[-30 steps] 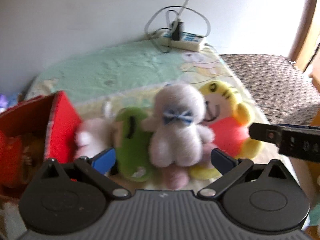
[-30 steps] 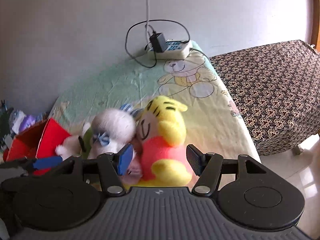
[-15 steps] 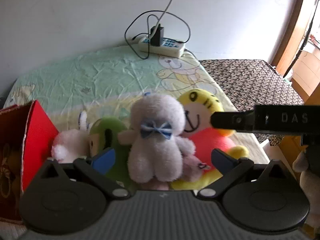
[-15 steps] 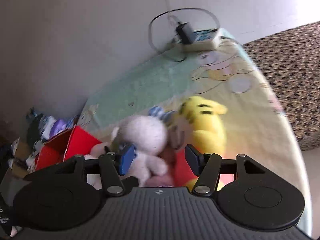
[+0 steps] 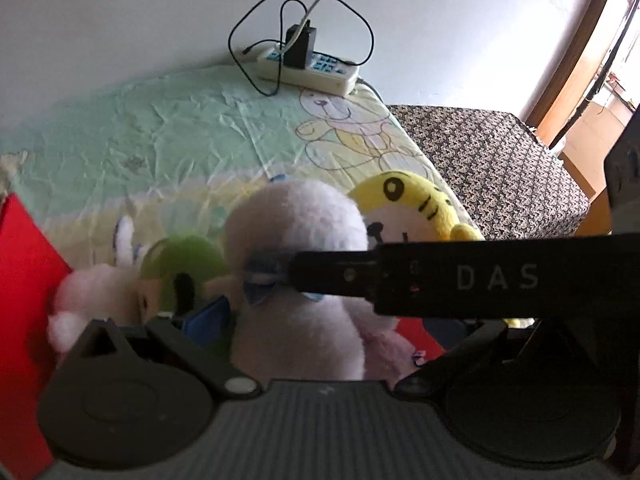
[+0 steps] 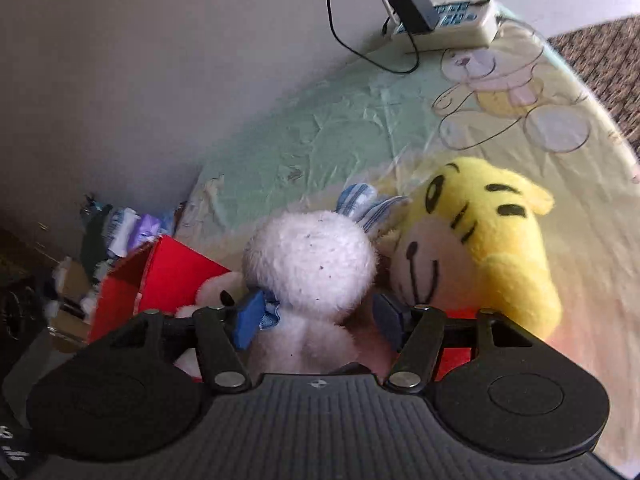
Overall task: Organize objects
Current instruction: 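Close the right gripper on the white bunny's head and lift it, then carry the white bunny with the right gripper over the red box, then lower the bunny into the red box and open the right gripper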
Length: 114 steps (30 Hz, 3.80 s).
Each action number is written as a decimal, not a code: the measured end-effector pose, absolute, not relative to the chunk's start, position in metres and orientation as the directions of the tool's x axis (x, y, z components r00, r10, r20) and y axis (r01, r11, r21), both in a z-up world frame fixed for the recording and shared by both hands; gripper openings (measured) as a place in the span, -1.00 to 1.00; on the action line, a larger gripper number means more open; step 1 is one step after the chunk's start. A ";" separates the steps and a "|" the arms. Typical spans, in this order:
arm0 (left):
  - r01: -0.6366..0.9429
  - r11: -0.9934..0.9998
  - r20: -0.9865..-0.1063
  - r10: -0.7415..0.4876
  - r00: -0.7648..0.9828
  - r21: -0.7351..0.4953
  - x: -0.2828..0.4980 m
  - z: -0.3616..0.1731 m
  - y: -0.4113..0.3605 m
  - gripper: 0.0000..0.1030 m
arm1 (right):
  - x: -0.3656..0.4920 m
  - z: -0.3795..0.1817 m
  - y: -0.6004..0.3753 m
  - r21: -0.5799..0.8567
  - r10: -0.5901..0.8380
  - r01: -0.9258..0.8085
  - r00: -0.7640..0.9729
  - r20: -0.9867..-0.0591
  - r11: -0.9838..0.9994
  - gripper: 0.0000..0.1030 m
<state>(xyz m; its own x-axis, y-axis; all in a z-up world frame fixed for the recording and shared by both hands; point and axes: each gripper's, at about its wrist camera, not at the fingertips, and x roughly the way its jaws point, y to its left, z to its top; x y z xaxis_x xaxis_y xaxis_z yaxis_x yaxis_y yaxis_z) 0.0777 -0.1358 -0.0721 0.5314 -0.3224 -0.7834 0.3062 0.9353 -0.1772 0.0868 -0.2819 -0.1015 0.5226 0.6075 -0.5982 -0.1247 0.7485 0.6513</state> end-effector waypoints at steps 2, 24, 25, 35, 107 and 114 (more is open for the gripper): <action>0.308 0.932 -0.781 -0.334 0.527 -0.191 0.079 -0.074 -0.134 0.96 | 0.089 -0.106 -0.285 0.699 0.648 -0.117 0.507 -0.569 0.705 0.02; 0.373 0.905 -0.702 -0.400 0.589 -0.203 0.035 -0.037 -0.132 0.34 | 0.032 -0.053 -0.292 0.640 0.641 -0.255 0.589 -0.491 0.725 -0.26; 0.373 0.905 -0.694 -0.403 0.597 -0.204 0.029 -0.033 -0.131 0.34 | 0.029 -0.050 -0.290 0.636 0.643 -0.266 0.593 -0.484 0.724 -0.26; 0.330 0.928 -0.611 -0.362 0.704 -0.170 -0.020 0.005 -0.098 0.34 | 0.012 -0.016 -0.253 0.618 0.697 -0.389 0.598 -0.395 0.683 -0.26; 0.004 0.996 -0.797 0.066 0.600 0.086 0.021 -0.060 0.235 0.48 | 0.082 -0.068 0.066 0.670 0.735 -0.306 0.356 -0.578 0.676 -0.19; -0.019 0.992 -0.792 0.108 0.600 0.121 0.013 -0.051 0.230 0.63 | 0.066 -0.065 0.062 0.601 0.681 -0.326 0.414 -0.603 0.730 -0.20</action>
